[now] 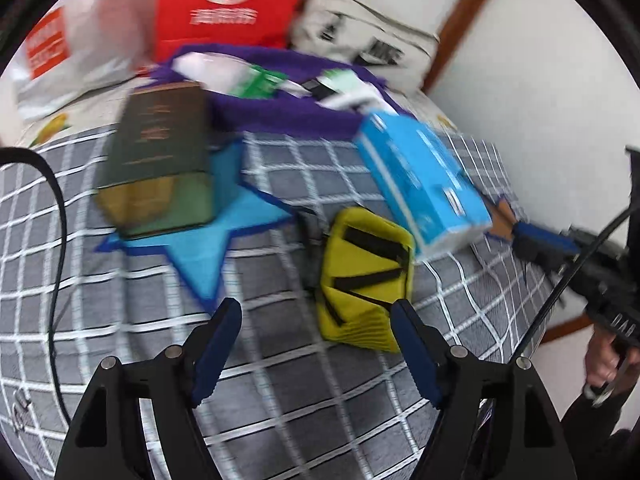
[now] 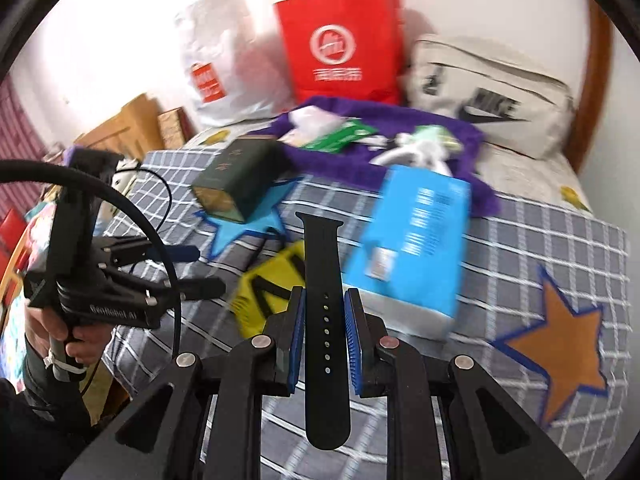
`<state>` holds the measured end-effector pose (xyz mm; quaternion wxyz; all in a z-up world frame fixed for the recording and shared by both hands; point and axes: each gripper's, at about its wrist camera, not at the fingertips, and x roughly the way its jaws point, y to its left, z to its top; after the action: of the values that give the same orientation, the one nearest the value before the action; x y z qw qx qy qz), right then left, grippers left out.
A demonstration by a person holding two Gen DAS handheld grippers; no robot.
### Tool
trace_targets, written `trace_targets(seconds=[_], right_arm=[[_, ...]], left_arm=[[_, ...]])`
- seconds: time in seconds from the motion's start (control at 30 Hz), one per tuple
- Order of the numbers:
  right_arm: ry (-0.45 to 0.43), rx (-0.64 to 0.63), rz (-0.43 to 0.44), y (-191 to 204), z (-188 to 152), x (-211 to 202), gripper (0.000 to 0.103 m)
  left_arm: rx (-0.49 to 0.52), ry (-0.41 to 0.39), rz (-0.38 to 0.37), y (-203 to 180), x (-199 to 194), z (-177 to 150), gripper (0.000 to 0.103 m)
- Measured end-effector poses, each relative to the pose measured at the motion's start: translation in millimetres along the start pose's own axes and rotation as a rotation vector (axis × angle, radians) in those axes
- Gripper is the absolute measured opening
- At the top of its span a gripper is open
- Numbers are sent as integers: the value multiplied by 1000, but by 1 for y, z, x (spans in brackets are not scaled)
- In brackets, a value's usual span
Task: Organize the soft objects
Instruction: 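Grasp the black watch strap beside the yellow pouch with the right gripper, then grasp the yellow mesh pouch with the left gripper while right lifts the black strap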
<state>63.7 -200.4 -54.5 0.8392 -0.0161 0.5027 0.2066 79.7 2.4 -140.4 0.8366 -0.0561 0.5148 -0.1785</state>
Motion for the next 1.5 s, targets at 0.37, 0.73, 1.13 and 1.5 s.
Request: trace_targets(seconds=[0.37,0.73,1.13,1.5], right_arm=[[-49,123,-51,-59,-27,-26,19],[-49,126,-29,-63,-23,-19,19],[-87,54,-40,-37,7,-11,19],[-97,9,-22,-20,29,1,19]], left_arm=[[221,101,95,-54,66,10,86],[245,53,110,-57,64,14,56],[153,-81,86,-31,-3,33,54],[110,-161,69,-20,-29,51,54]])
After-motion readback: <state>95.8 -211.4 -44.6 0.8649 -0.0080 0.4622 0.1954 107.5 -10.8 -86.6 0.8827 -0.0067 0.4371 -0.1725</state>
